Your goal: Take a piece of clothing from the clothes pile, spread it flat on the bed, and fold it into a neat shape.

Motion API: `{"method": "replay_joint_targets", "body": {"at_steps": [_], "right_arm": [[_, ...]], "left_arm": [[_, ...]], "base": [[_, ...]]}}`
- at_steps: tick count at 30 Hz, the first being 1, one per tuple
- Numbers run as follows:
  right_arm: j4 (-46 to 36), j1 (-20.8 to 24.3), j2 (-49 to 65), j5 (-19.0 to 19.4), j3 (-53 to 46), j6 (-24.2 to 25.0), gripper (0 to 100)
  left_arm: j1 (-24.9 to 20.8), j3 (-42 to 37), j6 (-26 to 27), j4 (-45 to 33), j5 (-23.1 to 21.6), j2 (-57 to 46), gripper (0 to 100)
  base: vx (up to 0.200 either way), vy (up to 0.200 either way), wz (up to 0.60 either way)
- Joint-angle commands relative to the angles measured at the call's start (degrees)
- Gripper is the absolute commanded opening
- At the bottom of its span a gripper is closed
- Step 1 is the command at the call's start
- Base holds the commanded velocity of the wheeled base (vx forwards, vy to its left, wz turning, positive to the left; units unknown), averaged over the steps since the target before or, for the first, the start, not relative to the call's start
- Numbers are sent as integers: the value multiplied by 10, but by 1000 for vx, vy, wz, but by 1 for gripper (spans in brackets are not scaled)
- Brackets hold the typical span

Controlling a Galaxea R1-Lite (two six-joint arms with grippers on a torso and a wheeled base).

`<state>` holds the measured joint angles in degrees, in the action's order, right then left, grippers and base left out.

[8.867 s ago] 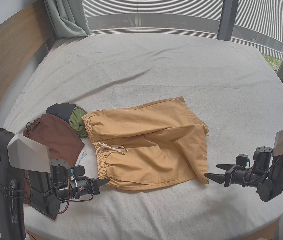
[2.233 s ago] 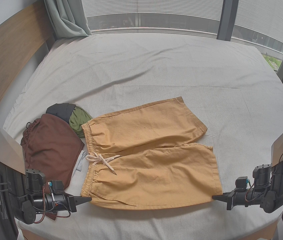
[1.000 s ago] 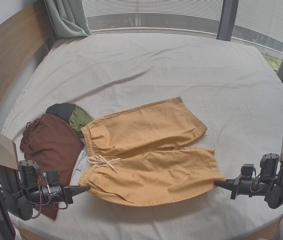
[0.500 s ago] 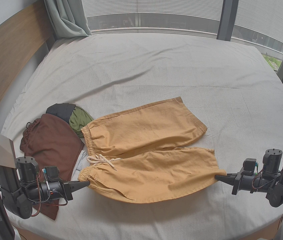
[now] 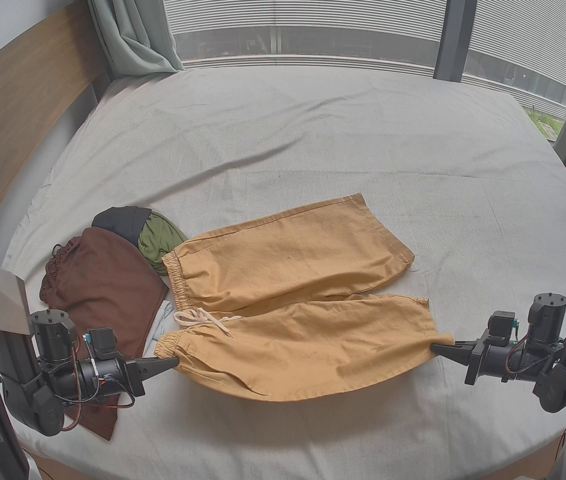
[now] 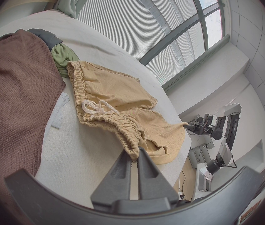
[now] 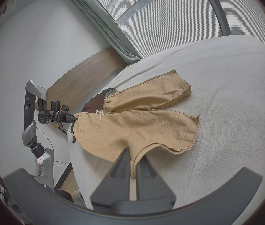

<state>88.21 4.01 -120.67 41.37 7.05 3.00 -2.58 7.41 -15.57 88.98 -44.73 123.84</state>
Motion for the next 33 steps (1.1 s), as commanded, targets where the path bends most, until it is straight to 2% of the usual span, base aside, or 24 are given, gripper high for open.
{"method": "replay_joint_targets", "body": {"at_steps": [1,16,23,33], "right_arm": [[0,0,4,0,1,0,0],[0,0,15,0,5,2,0],[0,9,46,0,4,27,0],[0,28,103,-2,5,50,0]], "left_arm": [[-1,1,-1,1,0,-4,0],[1,1,-1,1,0,-3,0],[3,5,-3,1,0,-10,0],[14,21,-43,0,3,-38,0]], "base": [[0,0,0],[0,0,0],[0,0,0],[0,0,0]]}}
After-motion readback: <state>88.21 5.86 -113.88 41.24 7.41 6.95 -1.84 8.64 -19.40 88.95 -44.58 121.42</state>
